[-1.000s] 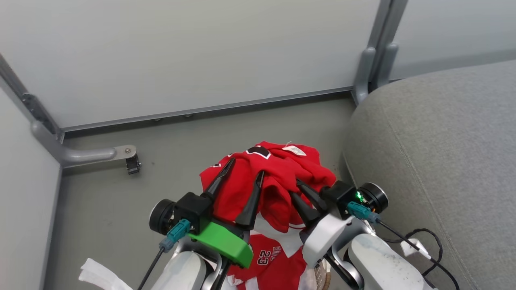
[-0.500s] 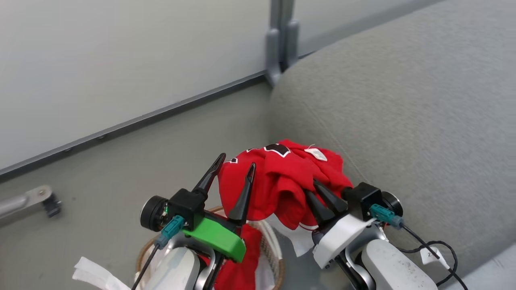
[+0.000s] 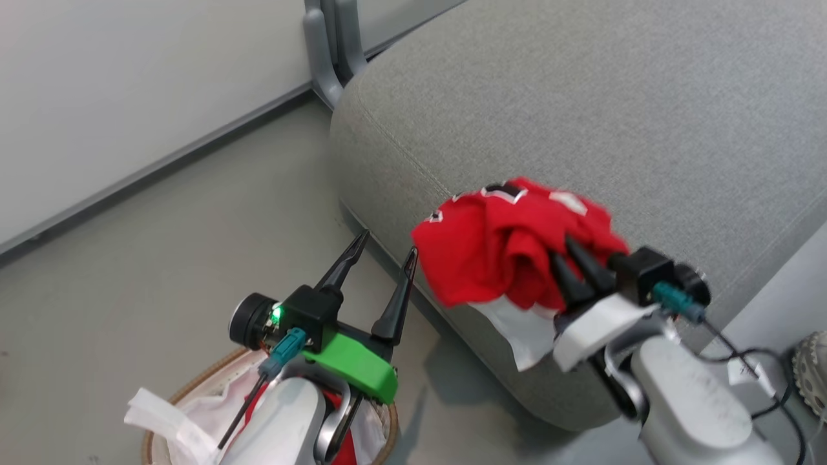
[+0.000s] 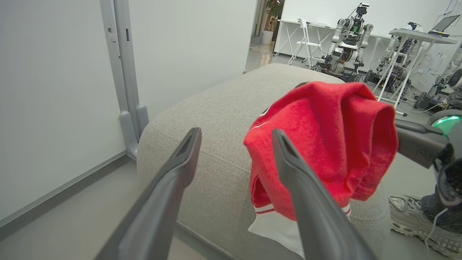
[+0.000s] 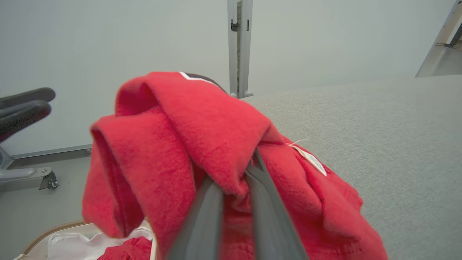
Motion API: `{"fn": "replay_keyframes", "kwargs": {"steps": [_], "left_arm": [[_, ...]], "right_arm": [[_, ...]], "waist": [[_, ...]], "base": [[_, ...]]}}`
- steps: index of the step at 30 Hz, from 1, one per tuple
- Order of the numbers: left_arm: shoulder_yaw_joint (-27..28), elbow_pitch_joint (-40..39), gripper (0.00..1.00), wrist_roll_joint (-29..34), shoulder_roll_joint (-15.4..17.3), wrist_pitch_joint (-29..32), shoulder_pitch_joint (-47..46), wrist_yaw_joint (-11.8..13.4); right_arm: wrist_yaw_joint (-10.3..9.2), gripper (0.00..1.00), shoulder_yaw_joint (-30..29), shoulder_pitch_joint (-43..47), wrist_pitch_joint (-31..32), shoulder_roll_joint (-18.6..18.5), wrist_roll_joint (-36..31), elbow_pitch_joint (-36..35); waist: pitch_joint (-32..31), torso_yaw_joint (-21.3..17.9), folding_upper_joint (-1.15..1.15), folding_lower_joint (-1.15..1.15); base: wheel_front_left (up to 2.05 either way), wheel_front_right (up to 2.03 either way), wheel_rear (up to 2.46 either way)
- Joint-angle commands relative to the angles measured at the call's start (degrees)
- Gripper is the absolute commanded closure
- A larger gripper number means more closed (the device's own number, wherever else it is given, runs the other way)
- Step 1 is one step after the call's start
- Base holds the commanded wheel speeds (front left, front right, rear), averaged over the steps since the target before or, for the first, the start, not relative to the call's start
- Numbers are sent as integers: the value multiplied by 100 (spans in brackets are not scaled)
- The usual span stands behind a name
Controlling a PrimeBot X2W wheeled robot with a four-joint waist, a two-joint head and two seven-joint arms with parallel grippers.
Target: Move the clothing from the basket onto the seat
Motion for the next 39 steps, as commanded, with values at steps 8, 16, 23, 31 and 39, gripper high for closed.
{"fn": "replay_keyframes", "kwargs": {"steps": [8, 16, 23, 31, 39], "left_arm": [[-146, 98, 0, 351, 110, 4, -657, -20], [-313, 12, 0, 444, 247, 4, -1154, -20], [-412, -83, 0, 465, 261, 4, -1450, -21], [-374, -119, 0, 457, 207, 4, -1485, -14], [-239, -83, 0, 431, 175, 4, -1304, -14]], "right_arm": [[-7, 100, -837, -1446, -26, -400, -496, 266], [-7, 100, -1681, -2729, -26, -764, -1021, 1024], [-7, 100, -2521, -3620, -26, -988, -1474, 1667], [-7, 100, -3298, -3978, -25, -1022, -2169, 2121], [-7, 100, -3959, -3325, -23, -757, -2588, 2703]], "waist": [[1425, 634, 0, 0], [2262, 1137, 0, 0], [2688, 1531, 0, 0], [2889, 1862, 0, 0], [2760, 1932, 0, 0]], "base": [[0, 0, 0], [0, 0, 0], [0, 0, 0], [0, 0, 0], [0, 0, 0]]}}
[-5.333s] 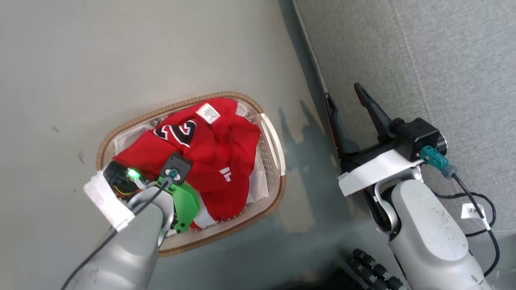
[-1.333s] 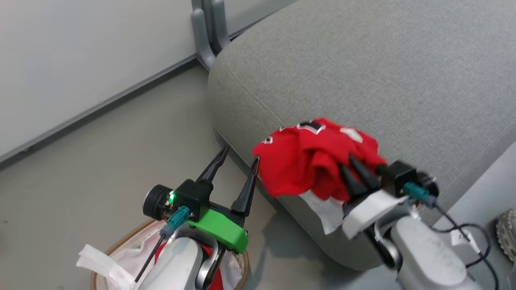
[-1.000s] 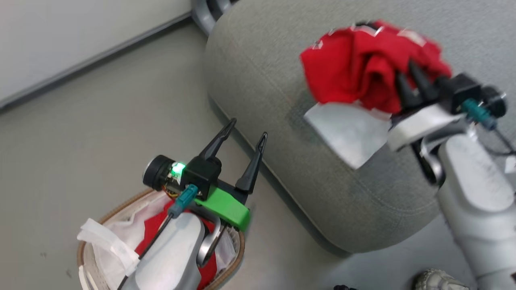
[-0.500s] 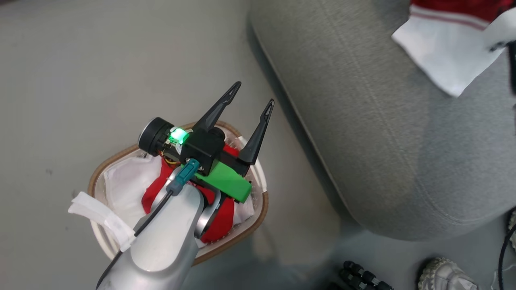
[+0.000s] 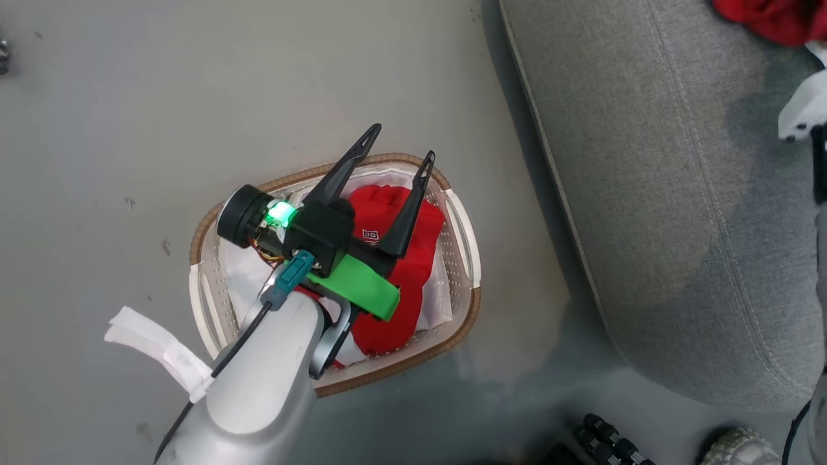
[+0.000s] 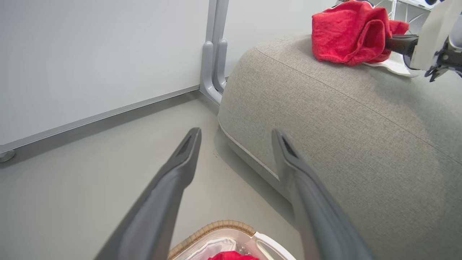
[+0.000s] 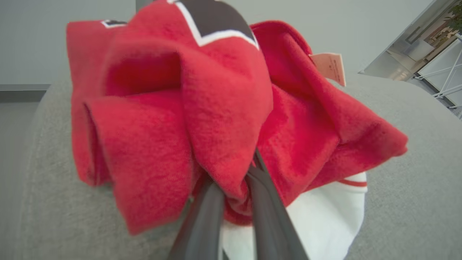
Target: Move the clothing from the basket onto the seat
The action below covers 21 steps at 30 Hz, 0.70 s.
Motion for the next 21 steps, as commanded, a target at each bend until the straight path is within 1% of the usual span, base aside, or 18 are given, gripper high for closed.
{"fn": "replay_keyframes", "kwargs": {"steps": [1, 2, 3, 4, 5, 8, 12, 16, 21], "left_arm": [[43, 7, 0, -26, -1, 4, 101, 0], [66, 9, 0, -33, -7, 4, 131, 0], [95, 13, 0, -36, -10, 4, 157, 0], [140, 15, 0, -40, -13, 4, 187, 0], [186, 13, 0, -38, -14, 4, 220, 0], [328, 37, 0, -18, -24, 4, 355, 0], [618, 42, 0, 1, -50, 4, 583, 0], [1044, 25, 0, -9, -80, 4, 871, 0], [1577, 12, 0, 74, -111, 4, 1285, 9]], "right_arm": [[-8, 100, -68, 155, -12, 27, -62, 31], [-8, 100, -153, 239, -11, 78, -61, 26], [-8, 89, -206, 300, -11, 105, -66, -18], [-8, 53, -245, 383, -11, 148, -75, -88], [-8, 0, -266, 456, -11, 198, -53, -147], [-8, 0, -300, 721, -13, 273, 57, -348], [-8, 0, -203, 1165, -13, 374, 206, -653], [-8, 0, 13, 1580, -13, 494, 443, -935], [-8, 0, 512, 2029, -14, 667, 773, -1317]], "waist": [[-60, 9, 0, -1], [-109, -3, 0, -1], [-156, -12, 0, -1], [-220, -23, 0, -1], [-281, -32, 0, -1], [-516, -51, 0, -1], [-864, -36, 0, -1], [-1211, -4, 0, -1], [-1630, 118, 0, -1]], "base": [[0, 0, 0], [0, 0, 0], [0, 0, 0], [0, 0, 0], [0, 0, 0], [0, 0, 0], [0, 0, 0], [0, 0, 0], [0, 0, 0]]}}
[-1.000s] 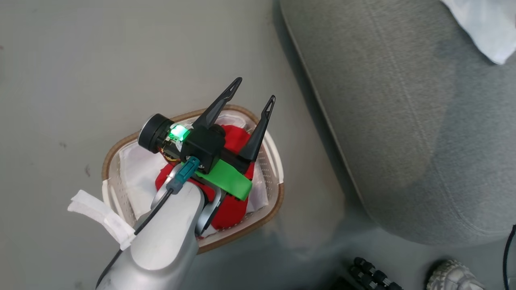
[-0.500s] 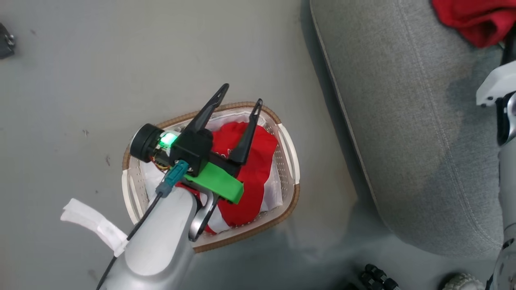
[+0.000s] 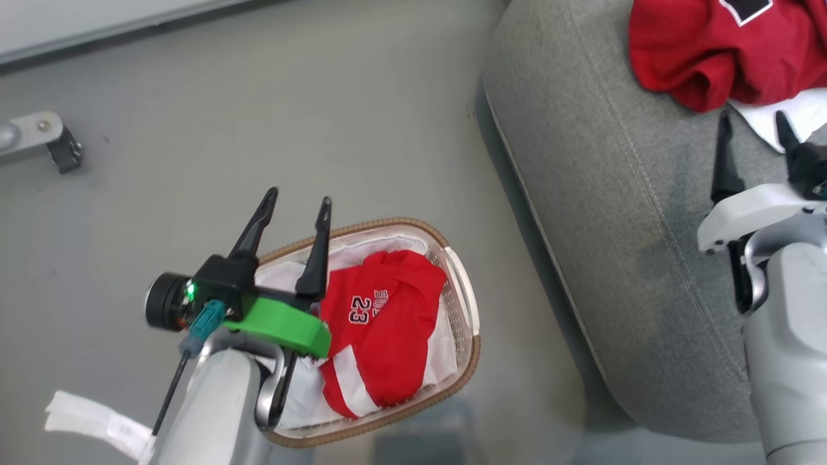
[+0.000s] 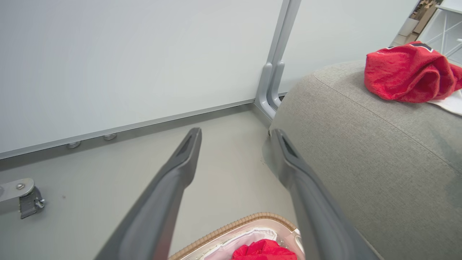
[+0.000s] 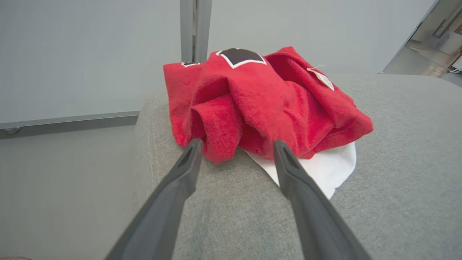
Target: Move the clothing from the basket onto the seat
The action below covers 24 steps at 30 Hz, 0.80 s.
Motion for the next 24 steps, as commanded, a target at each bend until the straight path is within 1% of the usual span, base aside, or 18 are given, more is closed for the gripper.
{"fn": "replay_keyframes", "kwargs": {"steps": [1, 4, 8, 13, 17, 21, 24], "left_arm": [[137, -8, 0, 33, 4, 3, 186, 16], [472, -13, 0, -13, -13, 4, 416, 55], [783, -26, 0, 29, -28, 3, 656, 113], [1072, 30, 0, -140, -32, 4, 936, 262], [1286, 50, 0, -151, -32, 4, 1198, 394], [1431, 70, 0, -91, -31, 4, 1448, 429], [1500, 43, 0, -124, -31, 4, 1628, 372]], "right_arm": [[-8, 0, 126, 198, -11, 35, 109, -86], [-8, 0, 461, 425, -11, 139, 347, -233], [-8, 0, 826, 733, -11, 259, 592, -417], [-8, 0, 1115, 1087, -11, 371, 792, -619], [-8, 0, 1323, 1407, -12, 428, 867, -731], [-8, 0, 1452, 1704, -11, 465, 884, -813], [-8, 0, 1564, 1894, -11, 477, 825, -863]], "waist": [[-427, 145, 0, 0], [-629, 271, 0, 0], [-855, 466, 0, 0], [-1112, 680, 0, 0], [-1355, 848, 0, 0], [-1575, 984, 0, 0], [-1716, 1055, 0, 0]], "base": [[0, 0, 0], [0, 0, 0], [0, 0, 0], [0, 0, 0], [0, 0, 0], [0, 0, 0], [0, 0, 0]]}}
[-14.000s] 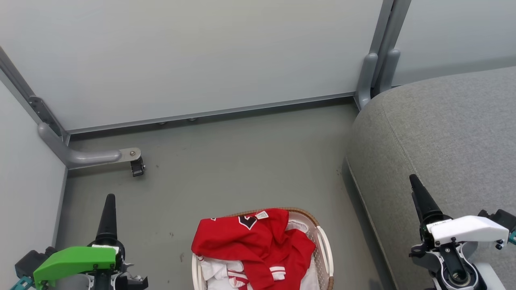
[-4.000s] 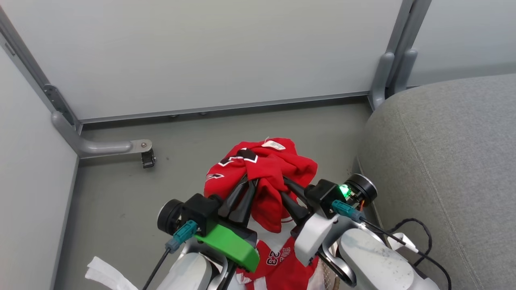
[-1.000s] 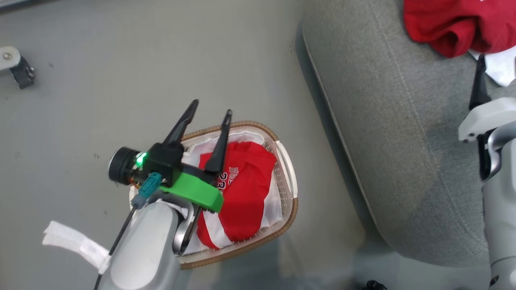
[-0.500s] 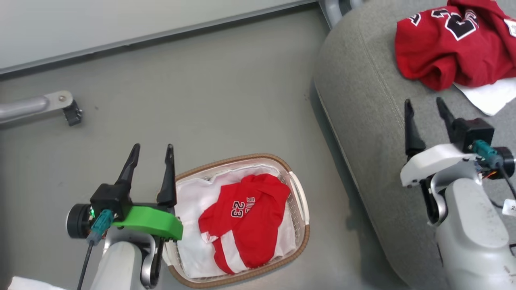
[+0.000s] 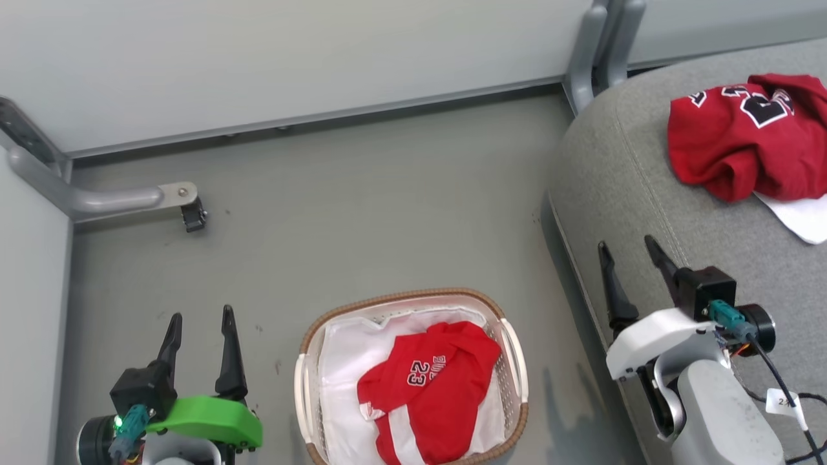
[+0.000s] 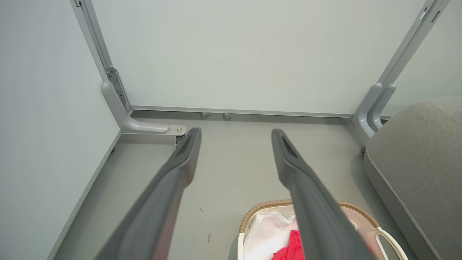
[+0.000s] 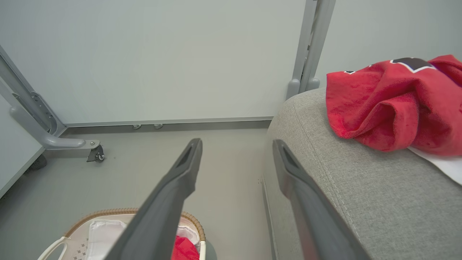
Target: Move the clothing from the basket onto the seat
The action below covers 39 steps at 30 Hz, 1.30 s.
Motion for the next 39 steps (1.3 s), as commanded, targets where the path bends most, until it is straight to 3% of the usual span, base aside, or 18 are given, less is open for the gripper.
{"fn": "replay_keyframes", "kwargs": {"steps": [1, 14, 25, 32, 39], "left_arm": [[42, -28, 0, 5, 7, 4, 137, -21], [194, 65, 0, -65, 6, 4, 667, -129], [89, 78, 0, -118, 7, 4, 755, -142], [-128, 189, 0, -92, 8, 4, 578, -171], [-666, 584, 0, -291, 10, 4, 87, -265]], "right_arm": [[-8, 0, 13, 151, -11, -12, -11, -7], [-8, 0, 188, 753, -11, -4, 274, 2], [-8, 0, 226, 888, -11, -2, 305, -38], [-8, 0, 368, 652, -11, -2, 310, -132], [-8, 0, 547, 219, -12, -1, 491, -385]], "waist": [[-266, 207, 0, 0], [-760, 243, 0, 0], [-821, 202, 0, 0], [-586, 59, 0, 0], [70, -228, 0, 0]], "base": [[0, 0, 0], [0, 0, 0], [0, 0, 0], [0, 0, 0], [0, 0, 0]]}}
